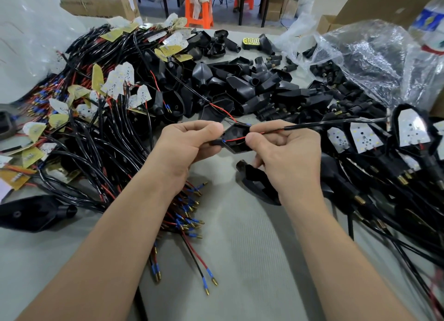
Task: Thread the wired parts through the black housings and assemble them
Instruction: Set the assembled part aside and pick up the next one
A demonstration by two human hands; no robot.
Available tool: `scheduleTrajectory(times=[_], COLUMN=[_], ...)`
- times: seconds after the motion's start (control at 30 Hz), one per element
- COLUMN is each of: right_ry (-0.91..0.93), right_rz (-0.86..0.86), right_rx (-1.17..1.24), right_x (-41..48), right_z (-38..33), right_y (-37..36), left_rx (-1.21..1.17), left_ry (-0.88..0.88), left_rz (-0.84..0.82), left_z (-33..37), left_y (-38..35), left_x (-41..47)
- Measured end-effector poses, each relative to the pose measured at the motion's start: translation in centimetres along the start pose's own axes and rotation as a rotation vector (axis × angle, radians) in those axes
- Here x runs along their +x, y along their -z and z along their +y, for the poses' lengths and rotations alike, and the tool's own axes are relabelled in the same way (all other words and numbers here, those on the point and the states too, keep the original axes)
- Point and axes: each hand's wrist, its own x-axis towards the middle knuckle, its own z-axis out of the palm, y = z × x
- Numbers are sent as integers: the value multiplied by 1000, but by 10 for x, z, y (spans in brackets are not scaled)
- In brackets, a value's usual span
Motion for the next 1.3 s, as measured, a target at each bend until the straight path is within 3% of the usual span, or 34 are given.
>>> scheduleTrajectory(times=[0.2,0.33,0.47,0.7,1.0,1.2,1.3], right_ry=[42,61,24,42,-38,16,-18], right_rz=[121,3,-203,-298,-8,135,125], right_rx=[-9,23,25,-32,-120,-271,-204], right_x=[-2,1,5,8,-2,-8,-7], right_z=[0,0,2,5,-1,-6,-7], right_y=[-2,2,6,13,1,-7,-6], left_rx=[13,59,28,61,182,68,-32], left_ry=[-30,-20,-33,-48,-135,-36,-37], left_rz=[-5,-53,32,62,-67,-245,-163], left_z=[0,-1,-1,-2,-1,1,1], left_y=[-1,-1,1,2,-4,-4,-2], left_x=[-2,-2,1,1,-6,-8,-6])
